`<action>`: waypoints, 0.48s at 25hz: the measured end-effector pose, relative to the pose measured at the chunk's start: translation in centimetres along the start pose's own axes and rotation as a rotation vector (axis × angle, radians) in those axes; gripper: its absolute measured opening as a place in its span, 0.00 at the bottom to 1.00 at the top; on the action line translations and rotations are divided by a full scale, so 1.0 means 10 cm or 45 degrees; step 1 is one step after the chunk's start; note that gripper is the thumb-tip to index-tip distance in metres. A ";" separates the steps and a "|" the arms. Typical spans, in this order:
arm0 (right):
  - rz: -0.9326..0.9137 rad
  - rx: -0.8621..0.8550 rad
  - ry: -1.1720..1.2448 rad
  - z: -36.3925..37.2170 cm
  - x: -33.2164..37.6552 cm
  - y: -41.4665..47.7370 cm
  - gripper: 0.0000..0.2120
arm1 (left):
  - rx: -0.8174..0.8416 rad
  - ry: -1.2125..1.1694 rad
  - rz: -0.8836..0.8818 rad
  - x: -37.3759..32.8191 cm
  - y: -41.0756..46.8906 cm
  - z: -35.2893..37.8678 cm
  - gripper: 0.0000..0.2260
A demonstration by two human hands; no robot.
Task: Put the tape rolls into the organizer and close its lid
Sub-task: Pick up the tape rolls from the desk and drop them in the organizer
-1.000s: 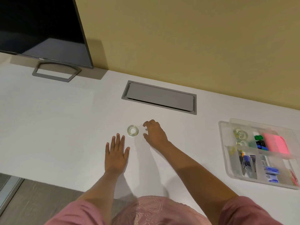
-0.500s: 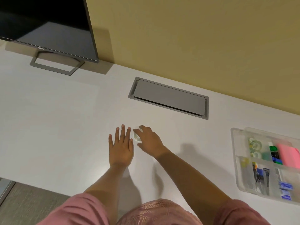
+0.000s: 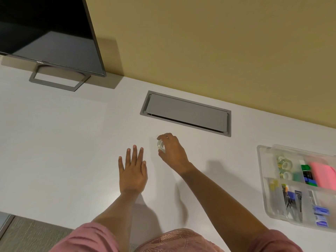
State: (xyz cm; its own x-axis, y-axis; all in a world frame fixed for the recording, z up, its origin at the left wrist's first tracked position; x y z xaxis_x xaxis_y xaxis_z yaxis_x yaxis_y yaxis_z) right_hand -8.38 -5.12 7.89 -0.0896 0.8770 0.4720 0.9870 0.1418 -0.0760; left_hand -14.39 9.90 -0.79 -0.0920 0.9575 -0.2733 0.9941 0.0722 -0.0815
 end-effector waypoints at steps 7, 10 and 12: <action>0.089 -0.093 -0.015 -0.48 -0.43 -0.09 0.20 | 0.065 0.039 0.006 -0.03 0.00 -0.05 0.26; 0.146 -0.128 -0.035 -0.71 -0.70 -0.19 0.20 | 0.117 0.025 -0.054 -0.12 -0.02 -0.07 0.24; 0.177 -0.155 -0.050 -0.87 -0.91 -0.28 0.21 | 0.135 0.019 -0.040 -0.32 -0.09 -0.06 0.25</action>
State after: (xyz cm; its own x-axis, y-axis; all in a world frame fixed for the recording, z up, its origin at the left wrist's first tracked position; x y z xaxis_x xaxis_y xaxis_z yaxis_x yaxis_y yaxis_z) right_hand -9.19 -17.45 11.47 0.0457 0.9020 0.4292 0.9989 -0.0364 -0.0299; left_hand -14.98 6.95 0.76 -0.1210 0.9594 -0.2549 0.9788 0.0727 -0.1912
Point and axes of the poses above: each hand's wrist, its own y-axis towards the middle knuckle, its own z-axis out of the palm, x = y × z, the point moved 2 cm from there along y, towards the middle knuckle, and after that the axes turned 3 degrees about -x, right-handed, at the moved point
